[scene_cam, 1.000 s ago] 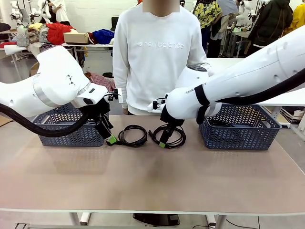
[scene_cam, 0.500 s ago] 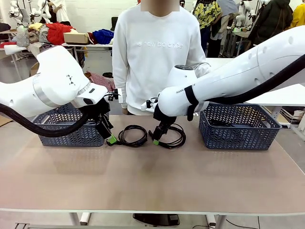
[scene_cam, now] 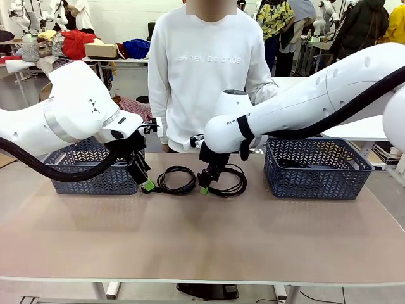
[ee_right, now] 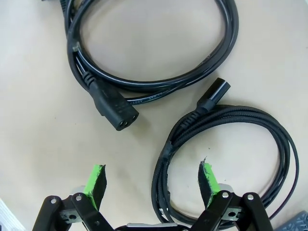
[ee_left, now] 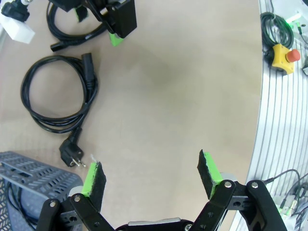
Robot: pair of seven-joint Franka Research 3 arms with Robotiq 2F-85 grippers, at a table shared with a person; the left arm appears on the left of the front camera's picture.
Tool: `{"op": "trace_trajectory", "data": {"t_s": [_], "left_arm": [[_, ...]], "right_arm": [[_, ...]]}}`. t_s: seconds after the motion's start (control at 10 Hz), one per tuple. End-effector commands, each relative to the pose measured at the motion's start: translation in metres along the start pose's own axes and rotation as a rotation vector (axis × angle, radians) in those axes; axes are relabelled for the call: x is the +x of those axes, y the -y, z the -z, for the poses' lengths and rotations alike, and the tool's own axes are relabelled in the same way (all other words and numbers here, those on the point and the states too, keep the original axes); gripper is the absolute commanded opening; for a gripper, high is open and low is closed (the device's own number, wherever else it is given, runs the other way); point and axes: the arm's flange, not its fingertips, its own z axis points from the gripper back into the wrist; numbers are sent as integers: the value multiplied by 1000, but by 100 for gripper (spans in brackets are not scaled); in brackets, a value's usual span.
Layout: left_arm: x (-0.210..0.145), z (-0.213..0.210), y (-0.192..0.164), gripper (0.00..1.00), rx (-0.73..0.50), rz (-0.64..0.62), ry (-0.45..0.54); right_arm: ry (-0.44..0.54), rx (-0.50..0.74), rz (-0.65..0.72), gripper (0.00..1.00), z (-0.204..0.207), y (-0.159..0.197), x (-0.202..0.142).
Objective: Organize the cables according to human instructions.
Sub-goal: Pick up a bundle of cables and place it in the basket indicated by the human.
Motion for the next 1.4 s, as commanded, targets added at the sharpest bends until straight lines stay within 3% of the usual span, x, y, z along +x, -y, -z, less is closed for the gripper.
{"op": "trace_trajectory", "data": {"t_s": [0.0, 0.7, 0.8, 0.9, 1.0, 1.1, 1.2, 1.3], "left_arm": [[-1, -1, 1, 100, 4, -2, -1], [-1, -1, 1, 100, 4, -2, -1], [-1, -1, 1, 100, 4, -2, -1], [-1, -1, 1, 100, 4, -2, -1], [-1, -1, 1, 100, 4, -2, -1], [-1, -1, 1, 100, 4, -2, -1], [-1, -1, 1, 100, 4, -2, -1], [-1, -1, 1, 100, 4, -2, -1]], "right_arm": [[-35, -26, 23, 100, 0, 1, 11], [-68, -59, 15, 100, 13, -4, 19], [-72, -63, 20, 96, 13, -5, 20], [-72, -62, 27, 80, 13, -5, 20], [-78, -66, 35, 76, 13, -4, 20], [-78, -64, 40, 60, 13, -4, 20], [-75, -65, 47, 56, 12, -3, 20], [-75, -67, 49, 40, 12, -3, 19]]}}
